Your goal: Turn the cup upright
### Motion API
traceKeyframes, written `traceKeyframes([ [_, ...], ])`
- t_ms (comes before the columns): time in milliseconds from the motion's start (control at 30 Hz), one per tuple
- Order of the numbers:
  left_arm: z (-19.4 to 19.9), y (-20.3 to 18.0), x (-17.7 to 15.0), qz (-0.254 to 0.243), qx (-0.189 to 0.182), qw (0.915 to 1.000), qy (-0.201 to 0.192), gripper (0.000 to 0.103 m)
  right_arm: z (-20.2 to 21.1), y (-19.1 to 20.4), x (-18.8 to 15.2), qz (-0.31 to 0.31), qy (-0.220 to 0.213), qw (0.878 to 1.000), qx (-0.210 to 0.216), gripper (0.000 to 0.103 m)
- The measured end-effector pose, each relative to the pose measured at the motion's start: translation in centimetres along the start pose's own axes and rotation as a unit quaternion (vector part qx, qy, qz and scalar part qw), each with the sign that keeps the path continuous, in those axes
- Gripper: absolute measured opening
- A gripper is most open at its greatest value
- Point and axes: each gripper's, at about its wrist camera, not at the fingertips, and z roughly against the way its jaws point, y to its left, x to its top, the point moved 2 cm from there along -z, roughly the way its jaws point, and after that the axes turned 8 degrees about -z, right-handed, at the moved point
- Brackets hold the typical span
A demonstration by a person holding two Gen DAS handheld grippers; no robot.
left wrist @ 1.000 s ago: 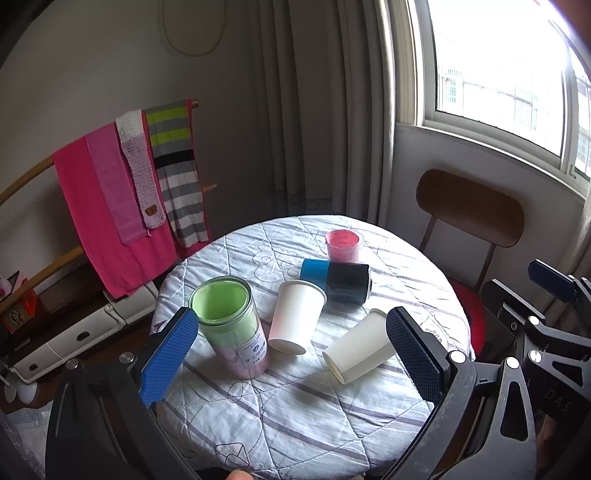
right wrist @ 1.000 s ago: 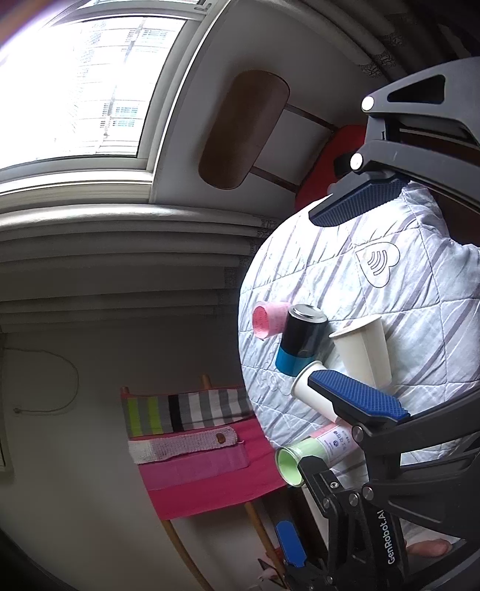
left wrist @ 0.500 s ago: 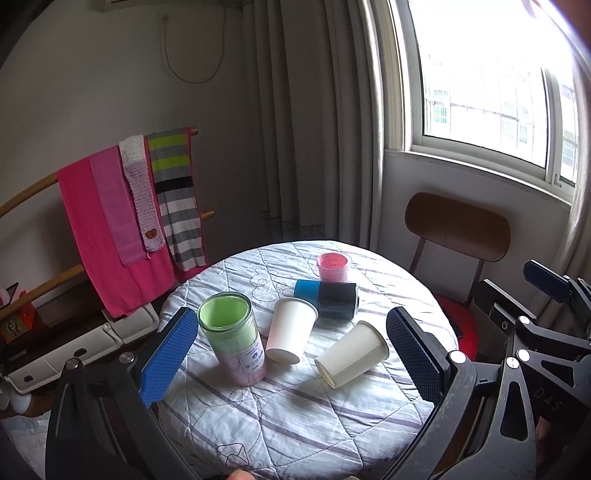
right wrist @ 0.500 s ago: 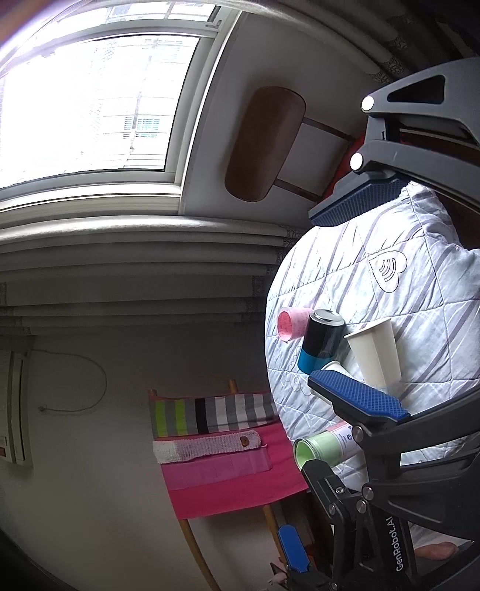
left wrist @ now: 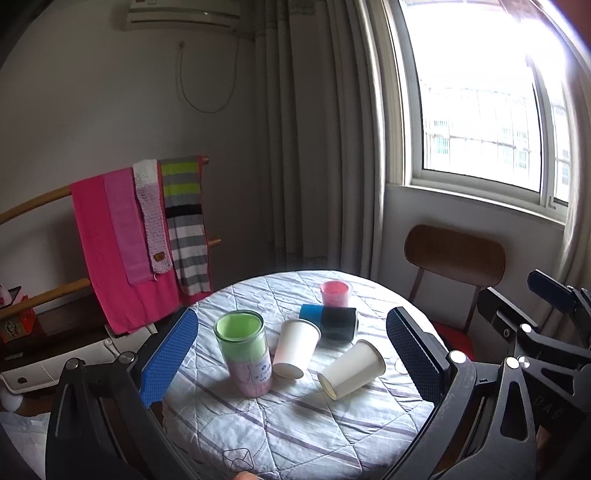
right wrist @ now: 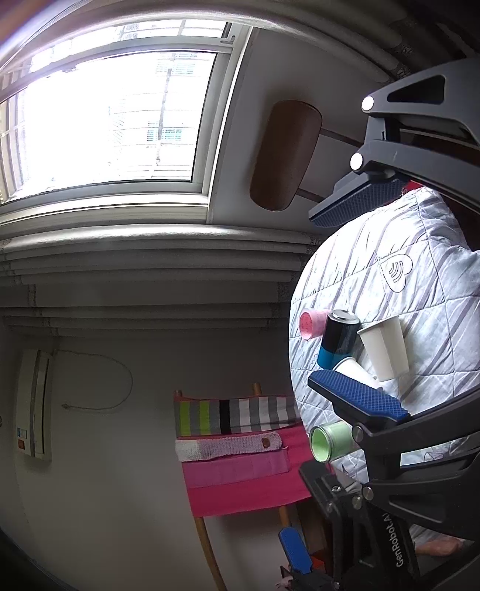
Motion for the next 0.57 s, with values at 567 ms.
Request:
traceKeyframes([
  [567, -0.5, 3.2, -1.8, 0.044, -0.017, 0.9987, 0.018, 0.103, 0.6, 2.7, -0.8, 0.023, -0.001, 1.000, -0.011, 0.081],
])
